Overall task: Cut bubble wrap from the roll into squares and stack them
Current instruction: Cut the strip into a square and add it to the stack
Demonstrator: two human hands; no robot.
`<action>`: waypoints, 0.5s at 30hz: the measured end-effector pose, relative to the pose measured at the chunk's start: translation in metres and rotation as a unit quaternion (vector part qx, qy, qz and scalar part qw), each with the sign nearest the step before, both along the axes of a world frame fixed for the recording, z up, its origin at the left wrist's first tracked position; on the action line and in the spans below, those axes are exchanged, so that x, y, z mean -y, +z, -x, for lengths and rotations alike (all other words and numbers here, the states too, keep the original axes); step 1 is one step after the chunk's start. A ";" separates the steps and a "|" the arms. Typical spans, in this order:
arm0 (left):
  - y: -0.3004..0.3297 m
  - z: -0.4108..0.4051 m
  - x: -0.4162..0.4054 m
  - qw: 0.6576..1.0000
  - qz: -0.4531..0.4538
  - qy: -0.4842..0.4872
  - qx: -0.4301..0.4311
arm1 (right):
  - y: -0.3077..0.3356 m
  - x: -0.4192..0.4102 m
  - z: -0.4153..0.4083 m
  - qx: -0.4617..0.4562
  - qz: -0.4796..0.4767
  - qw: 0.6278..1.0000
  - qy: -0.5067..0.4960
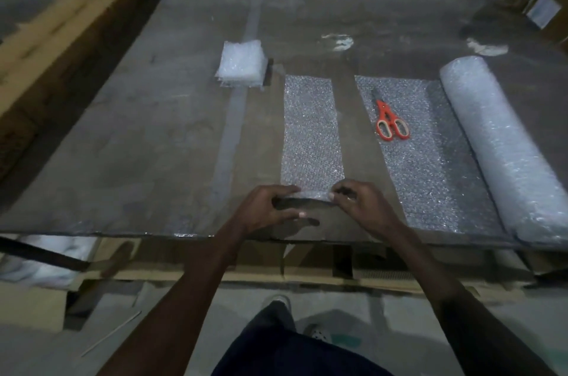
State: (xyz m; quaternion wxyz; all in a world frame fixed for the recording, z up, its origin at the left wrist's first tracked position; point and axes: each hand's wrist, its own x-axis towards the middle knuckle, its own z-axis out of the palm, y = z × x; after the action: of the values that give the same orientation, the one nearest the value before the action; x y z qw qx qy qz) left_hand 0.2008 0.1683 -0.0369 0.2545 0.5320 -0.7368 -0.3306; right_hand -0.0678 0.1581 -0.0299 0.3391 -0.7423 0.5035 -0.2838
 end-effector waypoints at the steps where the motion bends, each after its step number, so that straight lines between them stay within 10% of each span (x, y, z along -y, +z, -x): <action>1: -0.001 0.002 0.001 1.000 0.012 0.020 -0.015 | 0.003 0.003 0.000 0.037 -0.025 0.999 -0.016; 15: 0.006 -0.002 0.097 0.957 -0.049 0.126 -0.257 | 0.029 0.092 -0.014 0.239 -0.144 0.953 -0.120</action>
State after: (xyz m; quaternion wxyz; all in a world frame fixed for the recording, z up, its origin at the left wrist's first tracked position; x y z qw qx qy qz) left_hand 0.2032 0.0715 -0.0308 0.4485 0.5296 -0.5564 -0.4570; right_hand -0.0539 0.0661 -0.0013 0.5163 -0.5305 0.5283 -0.4158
